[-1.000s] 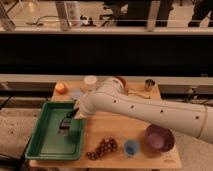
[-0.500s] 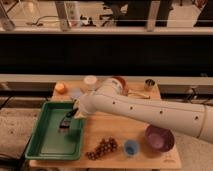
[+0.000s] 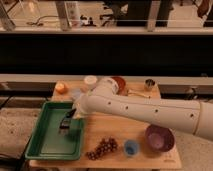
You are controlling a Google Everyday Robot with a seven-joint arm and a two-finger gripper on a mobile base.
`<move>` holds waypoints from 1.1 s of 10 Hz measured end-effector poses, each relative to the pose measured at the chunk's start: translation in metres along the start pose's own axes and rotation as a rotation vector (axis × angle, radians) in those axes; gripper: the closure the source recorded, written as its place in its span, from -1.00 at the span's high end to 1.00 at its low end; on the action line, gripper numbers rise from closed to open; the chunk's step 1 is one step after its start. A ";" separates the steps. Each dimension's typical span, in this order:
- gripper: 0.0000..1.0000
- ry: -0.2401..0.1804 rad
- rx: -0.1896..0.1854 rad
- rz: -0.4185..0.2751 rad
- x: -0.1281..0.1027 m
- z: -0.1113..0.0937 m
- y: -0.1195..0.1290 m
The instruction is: Wipe tray with brush
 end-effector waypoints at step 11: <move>-1.00 0.078 0.016 -0.090 0.016 0.033 -0.008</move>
